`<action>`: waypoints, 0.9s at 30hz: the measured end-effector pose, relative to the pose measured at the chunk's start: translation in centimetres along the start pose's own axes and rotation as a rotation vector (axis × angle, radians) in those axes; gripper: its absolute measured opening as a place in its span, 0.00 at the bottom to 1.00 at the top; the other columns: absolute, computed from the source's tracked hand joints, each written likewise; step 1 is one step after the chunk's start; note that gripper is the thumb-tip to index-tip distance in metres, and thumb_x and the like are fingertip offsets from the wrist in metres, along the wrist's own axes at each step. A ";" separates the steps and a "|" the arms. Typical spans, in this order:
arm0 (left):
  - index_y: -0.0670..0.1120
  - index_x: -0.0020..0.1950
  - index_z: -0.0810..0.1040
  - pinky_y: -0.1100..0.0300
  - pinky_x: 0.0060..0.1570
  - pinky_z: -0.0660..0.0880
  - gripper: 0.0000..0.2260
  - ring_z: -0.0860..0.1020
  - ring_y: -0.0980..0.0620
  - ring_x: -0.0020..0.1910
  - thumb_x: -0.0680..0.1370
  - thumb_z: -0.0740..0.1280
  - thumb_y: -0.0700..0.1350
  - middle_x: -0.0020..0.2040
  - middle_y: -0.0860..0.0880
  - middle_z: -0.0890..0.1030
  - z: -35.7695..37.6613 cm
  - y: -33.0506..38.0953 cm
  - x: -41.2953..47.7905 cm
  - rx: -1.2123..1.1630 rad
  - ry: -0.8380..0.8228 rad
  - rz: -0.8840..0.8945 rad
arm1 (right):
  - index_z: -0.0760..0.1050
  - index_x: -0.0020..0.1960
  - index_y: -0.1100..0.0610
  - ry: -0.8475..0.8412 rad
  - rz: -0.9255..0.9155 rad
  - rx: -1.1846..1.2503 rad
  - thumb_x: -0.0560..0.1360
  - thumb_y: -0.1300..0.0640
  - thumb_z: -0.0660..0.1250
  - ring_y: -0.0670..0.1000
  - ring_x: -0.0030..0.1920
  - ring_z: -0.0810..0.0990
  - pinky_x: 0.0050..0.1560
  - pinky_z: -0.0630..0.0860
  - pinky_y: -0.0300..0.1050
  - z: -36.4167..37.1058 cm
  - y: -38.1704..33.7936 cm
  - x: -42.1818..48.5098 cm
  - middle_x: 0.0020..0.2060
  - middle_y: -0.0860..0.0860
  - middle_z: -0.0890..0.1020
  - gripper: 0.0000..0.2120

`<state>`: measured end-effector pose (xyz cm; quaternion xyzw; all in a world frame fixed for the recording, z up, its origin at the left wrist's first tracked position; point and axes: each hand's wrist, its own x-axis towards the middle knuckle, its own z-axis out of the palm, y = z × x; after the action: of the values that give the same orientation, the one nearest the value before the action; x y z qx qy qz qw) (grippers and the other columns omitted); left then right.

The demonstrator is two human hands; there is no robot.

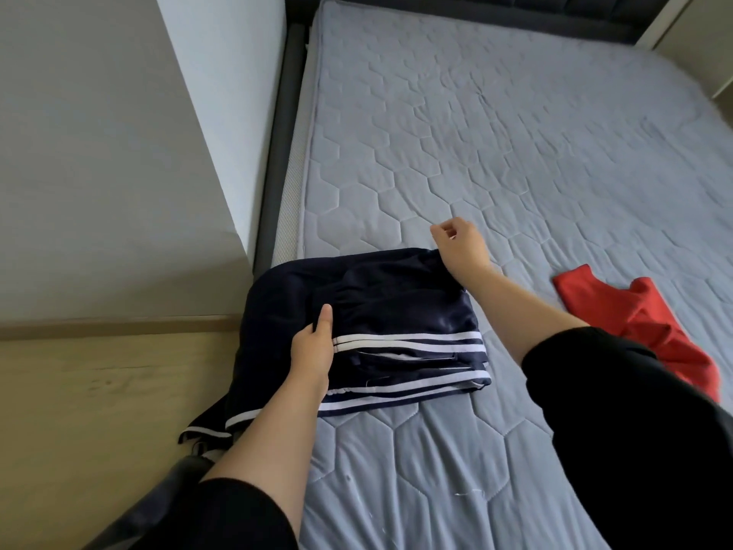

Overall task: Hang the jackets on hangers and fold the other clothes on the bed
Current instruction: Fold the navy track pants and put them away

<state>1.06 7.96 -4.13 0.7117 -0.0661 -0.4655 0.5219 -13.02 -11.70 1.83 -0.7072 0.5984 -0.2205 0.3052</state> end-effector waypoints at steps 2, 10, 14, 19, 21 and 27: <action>0.48 0.41 0.75 0.56 0.51 0.71 0.17 0.76 0.50 0.46 0.80 0.60 0.59 0.44 0.50 0.78 0.2 0.0 -0.1 0.012 0.011 0.010 | 0.74 0.56 0.55 -0.016 0.016 0.082 0.76 0.46 0.65 0.50 0.52 0.76 0.48 0.67 0.40 -0.8 0.8 -1.1 0.54 0.50 0.76 0.15; 0.41 0.36 0.71 0.60 0.38 0.70 0.21 0.71 0.52 0.35 0.80 0.61 0.56 0.35 0.47 0.72 0.0 0.8 -0.6 0.034 0.055 0.116 | 0.82 0.48 0.63 -0.228 -0.036 0.029 0.75 0.59 0.68 0.49 0.46 0.76 0.47 0.69 0.34 -2.4 3.1 -2.9 0.43 0.53 0.81 0.08; 0.43 0.33 0.65 0.62 0.35 0.68 0.21 0.68 0.53 0.32 0.79 0.62 0.55 0.31 0.48 0.67 -0.6 0.8 -0.4 0.088 0.066 0.189 | 0.80 0.36 0.57 -0.408 0.089 0.347 0.77 0.61 0.64 0.50 0.47 0.79 0.58 0.73 0.45 -3.9 2.2 -0.2 0.39 0.51 0.84 0.12; 0.42 0.44 0.75 0.60 0.40 0.72 0.19 0.74 0.49 0.41 0.79 0.61 0.58 0.41 0.44 0.75 -0.8 0.3 0.2 0.092 0.038 0.143 | 0.81 0.49 0.56 -0.682 -0.044 -0.152 0.74 0.57 0.71 0.46 0.46 0.78 0.52 0.73 0.40 -3.3 1.9 0.6 0.45 0.50 0.82 0.05; 0.43 0.46 0.75 0.61 0.42 0.72 0.18 0.74 0.49 0.42 0.79 0.61 0.58 0.43 0.44 0.76 -0.7 0.3 0.3 0.083 0.032 0.130 | 0.81 0.43 0.56 -0.595 -0.082 -0.239 0.73 0.59 0.71 0.47 0.41 0.76 0.46 0.72 0.42 -2.7 1.5 0.7 0.39 0.50 0.80 0.01; 0.40 0.37 0.72 0.61 0.37 0.71 0.20 0.73 0.51 0.35 0.79 0.63 0.55 0.33 0.46 0.73 -0.6 1.0 -0.2 0.130 0.013 0.195 | 0.69 0.30 0.55 -0.418 0.068 0.087 0.76 0.57 0.66 0.47 0.32 0.67 0.35 0.65 0.39 -2.1 0.6 1.8 0.29 0.48 0.69 0.16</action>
<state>1.77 8.01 -3.24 0.7374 -0.1617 -0.4027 0.5176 -14.59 -13.90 2.83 -0.7031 0.5355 -0.0841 0.4602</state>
